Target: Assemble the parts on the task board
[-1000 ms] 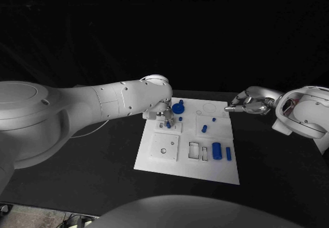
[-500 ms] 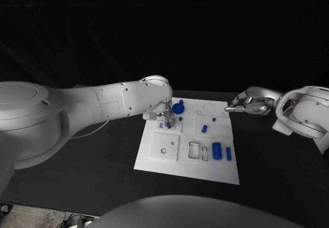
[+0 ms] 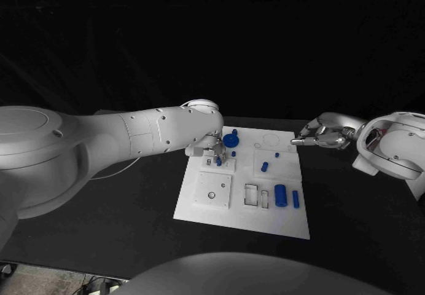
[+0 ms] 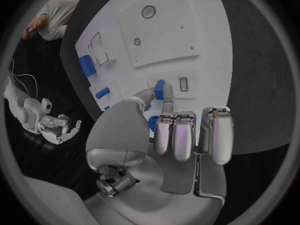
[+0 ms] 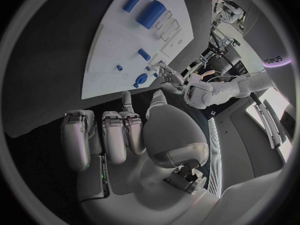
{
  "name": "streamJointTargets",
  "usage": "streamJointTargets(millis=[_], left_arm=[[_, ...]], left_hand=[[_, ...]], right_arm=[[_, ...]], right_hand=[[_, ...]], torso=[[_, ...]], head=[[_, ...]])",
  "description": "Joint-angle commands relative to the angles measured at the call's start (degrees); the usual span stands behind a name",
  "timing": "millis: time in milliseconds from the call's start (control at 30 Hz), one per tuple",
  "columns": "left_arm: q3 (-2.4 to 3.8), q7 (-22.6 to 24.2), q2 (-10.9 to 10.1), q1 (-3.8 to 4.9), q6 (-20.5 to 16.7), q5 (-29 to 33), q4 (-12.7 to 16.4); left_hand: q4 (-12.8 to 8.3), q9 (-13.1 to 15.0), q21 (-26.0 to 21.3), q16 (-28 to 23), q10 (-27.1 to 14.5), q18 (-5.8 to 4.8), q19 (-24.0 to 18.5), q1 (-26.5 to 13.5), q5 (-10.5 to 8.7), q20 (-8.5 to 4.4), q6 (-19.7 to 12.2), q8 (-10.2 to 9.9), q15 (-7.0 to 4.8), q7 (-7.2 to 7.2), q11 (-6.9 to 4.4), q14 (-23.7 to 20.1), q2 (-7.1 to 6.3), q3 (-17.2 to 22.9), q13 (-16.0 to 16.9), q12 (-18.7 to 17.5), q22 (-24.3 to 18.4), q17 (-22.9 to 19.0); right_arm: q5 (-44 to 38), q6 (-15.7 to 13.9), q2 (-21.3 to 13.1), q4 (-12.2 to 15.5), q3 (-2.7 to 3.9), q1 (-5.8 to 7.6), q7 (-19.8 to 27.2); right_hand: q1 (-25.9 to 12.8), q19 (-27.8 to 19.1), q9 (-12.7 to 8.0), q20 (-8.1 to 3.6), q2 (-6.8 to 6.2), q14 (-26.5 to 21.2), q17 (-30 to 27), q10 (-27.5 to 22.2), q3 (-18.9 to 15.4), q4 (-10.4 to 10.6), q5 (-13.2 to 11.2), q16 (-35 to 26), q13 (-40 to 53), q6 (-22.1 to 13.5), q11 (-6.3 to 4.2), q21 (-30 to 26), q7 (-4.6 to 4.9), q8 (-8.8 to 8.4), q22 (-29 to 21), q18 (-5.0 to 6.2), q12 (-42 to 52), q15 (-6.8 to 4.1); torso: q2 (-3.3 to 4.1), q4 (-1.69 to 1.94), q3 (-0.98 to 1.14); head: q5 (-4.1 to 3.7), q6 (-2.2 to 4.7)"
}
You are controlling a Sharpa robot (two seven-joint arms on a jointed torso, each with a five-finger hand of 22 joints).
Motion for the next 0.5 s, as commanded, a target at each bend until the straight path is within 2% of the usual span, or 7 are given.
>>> streamJointTargets(millis=[33,500], left_arm=[[0.03,-0.13,-0.09,-0.01,-2.32,-0.95,0.35],[0.02,0.14,-0.60,-0.02,-2.92,-1.52,1.13]], left_hand=[[-2.13,1.27,-0.17,0.14,6.07,-0.15,4.68,-0.29,0.24,-0.40,0.85,0.17,-0.36,-1.53,-0.25,6.02,0.08,2.67,15.10,0.17,12.70,15.07],[-2.19,1.40,-0.49,0.14,6.07,-0.05,4.48,-0.19,0.07,-0.42,0.11,-0.08,-0.34,-1.42,-0.20,6.02,0.01,2.87,15.10,0.17,12.37,15.07]], right_arm=[[-0.13,0.90,0.05,-0.07,-0.01,-0.06,-0.02],[-0.12,0.94,0.17,-0.11,-0.01,-0.24,0.10]], right_hand=[[0.39,0.84,-0.05,0.18,0.05,5.97,15.09,6.17,-0.29,0.01,0.30,0.20,14.96,-0.31,-0.04,-0.34,-0.02,-0.33,12.88,0.84,-0.01,0.08],[0.50,0.73,-0.14,0.16,0.11,5.97,15.09,6.17,-0.34,-0.02,0.33,0.20,14.96,-0.39,-0.05,-0.47,-0.02,-0.52,12.82,0.88,-0.01,0.07]], torso=[[0.03,0.02,-0.02],[0.04,0.02,-0.05]], head=[[0.02,0.00],[0.27,0.00]])
